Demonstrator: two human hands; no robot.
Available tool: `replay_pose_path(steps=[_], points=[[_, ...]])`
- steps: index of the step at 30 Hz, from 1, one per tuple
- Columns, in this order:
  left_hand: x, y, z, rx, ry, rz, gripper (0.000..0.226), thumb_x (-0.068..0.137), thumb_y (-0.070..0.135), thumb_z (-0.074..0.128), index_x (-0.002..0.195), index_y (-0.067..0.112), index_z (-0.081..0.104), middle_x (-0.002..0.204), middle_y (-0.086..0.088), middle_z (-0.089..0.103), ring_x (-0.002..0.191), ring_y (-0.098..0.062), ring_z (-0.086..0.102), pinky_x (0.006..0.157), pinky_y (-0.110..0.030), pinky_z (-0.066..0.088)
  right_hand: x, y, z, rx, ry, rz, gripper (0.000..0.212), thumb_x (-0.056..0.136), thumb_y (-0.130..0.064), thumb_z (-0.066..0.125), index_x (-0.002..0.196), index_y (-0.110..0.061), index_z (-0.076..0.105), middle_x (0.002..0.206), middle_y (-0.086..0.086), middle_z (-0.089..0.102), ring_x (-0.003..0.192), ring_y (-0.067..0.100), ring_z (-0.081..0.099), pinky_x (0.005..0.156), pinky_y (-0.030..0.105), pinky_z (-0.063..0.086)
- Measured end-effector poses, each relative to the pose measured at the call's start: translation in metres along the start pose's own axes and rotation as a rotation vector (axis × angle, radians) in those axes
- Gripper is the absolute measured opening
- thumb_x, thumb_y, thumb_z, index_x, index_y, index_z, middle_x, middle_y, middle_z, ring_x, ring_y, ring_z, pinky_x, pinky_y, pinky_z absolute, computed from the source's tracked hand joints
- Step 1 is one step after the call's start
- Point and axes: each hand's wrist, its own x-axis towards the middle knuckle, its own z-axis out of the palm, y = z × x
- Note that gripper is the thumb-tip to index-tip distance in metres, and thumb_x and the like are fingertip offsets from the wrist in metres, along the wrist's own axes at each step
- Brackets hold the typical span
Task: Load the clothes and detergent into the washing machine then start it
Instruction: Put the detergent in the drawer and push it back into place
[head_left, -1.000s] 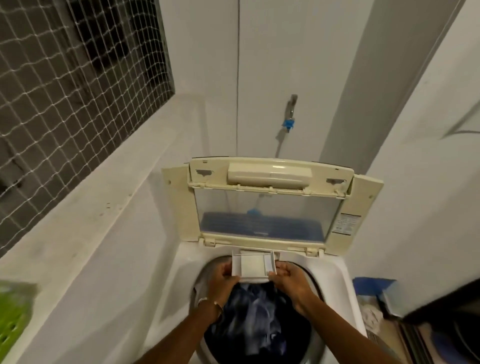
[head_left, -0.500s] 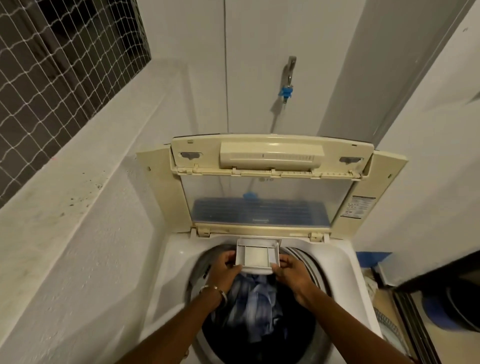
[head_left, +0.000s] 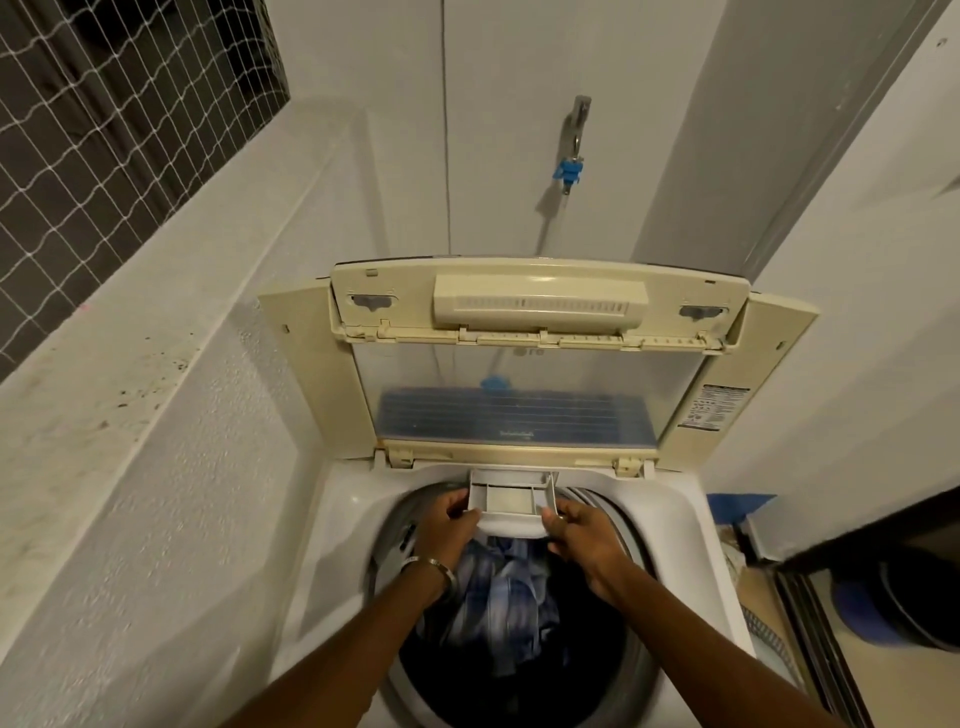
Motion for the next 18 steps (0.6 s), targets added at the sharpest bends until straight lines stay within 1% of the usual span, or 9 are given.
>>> replay_pose_path(steps=[3, 6, 10, 12, 15, 18], points=[[0.0003, 0.0026, 0.0006, -0.013, -0.003, 0.002, 0.037, 0.087, 0.008, 0.064, 0.124, 0.008, 0.058, 0.114, -0.007, 0.063, 0.110, -0.028, 0.062, 0.099, -0.048, 0.050, 0.0003, -0.0037, 0.0020, 0.051, -0.001, -0.004, 0.015, 0.094, -0.015, 0.062, 0.102, -0.007, 0.071, 0.085, 0.006, 0.070, 0.076, 0.015, 0.063, 0.064, 0.024, 0.053], [0.0017, 0.0023, 0.0013, 0.028, 0.012, 0.014, 0.039, 0.087, 0.016, 0.065, 0.125, 0.011, 0.058, 0.119, -0.010, 0.064, 0.108, -0.027, 0.063, 0.097, -0.048, 0.052, 0.0016, -0.0053, 0.0027, 0.077, 0.003, 0.015, 0.015, 0.094, -0.017, 0.062, 0.102, -0.010, 0.072, 0.082, 0.003, 0.071, 0.071, 0.011, 0.064, 0.059, 0.021, 0.051], [0.0025, 0.0056, 0.0040, 0.052, 0.048, 0.028, 0.039, 0.087, 0.016, 0.065, 0.125, 0.009, 0.059, 0.116, -0.010, 0.064, 0.106, -0.029, 0.064, 0.095, -0.049, 0.052, 0.0039, -0.0058, 0.0026, 0.096, 0.016, 0.033, 0.017, 0.093, -0.020, 0.064, 0.102, -0.009, 0.073, 0.083, 0.005, 0.070, 0.069, 0.011, 0.064, 0.057, 0.020, 0.051], [0.0027, 0.0071, 0.0047, 0.071, 0.058, 0.037, 0.039, 0.086, 0.018, 0.065, 0.123, 0.010, 0.060, 0.116, -0.012, 0.066, 0.105, -0.032, 0.065, 0.095, -0.049, 0.053, 0.0028, -0.0075, 0.0043, 0.133, 0.021, 0.046, 0.017, 0.092, -0.019, 0.064, 0.101, -0.006, 0.072, 0.077, 0.004, 0.068, 0.062, 0.009, 0.063, 0.054, 0.020, 0.050], [0.0042, 0.0074, 0.0045, 0.087, 0.066, 0.044, 0.038, 0.085, 0.019, 0.065, 0.122, 0.011, 0.062, 0.114, -0.013, 0.068, 0.104, -0.034, 0.065, 0.094, -0.049, 0.053, 0.0017, -0.0083, 0.0050, 0.169, 0.026, 0.052, 0.016, 0.093, -0.016, 0.063, 0.098, -0.003, 0.071, 0.059, -0.002, 0.062, 0.048, 0.005, 0.056, 0.051, 0.021, 0.048], [0.0043, 0.0085, 0.0038, 0.057, 0.067, 0.043, 0.037, 0.085, 0.017, 0.065, 0.121, 0.010, 0.062, 0.114, -0.012, 0.067, 0.104, -0.030, 0.065, 0.094, -0.048, 0.053, -0.0005, -0.0092, 0.0059, 0.183, 0.035, 0.037, 0.015, 0.093, -0.015, 0.062, 0.097, -0.004, 0.071, 0.058, -0.001, 0.061, 0.047, 0.006, 0.054, 0.053, 0.023, 0.048]])
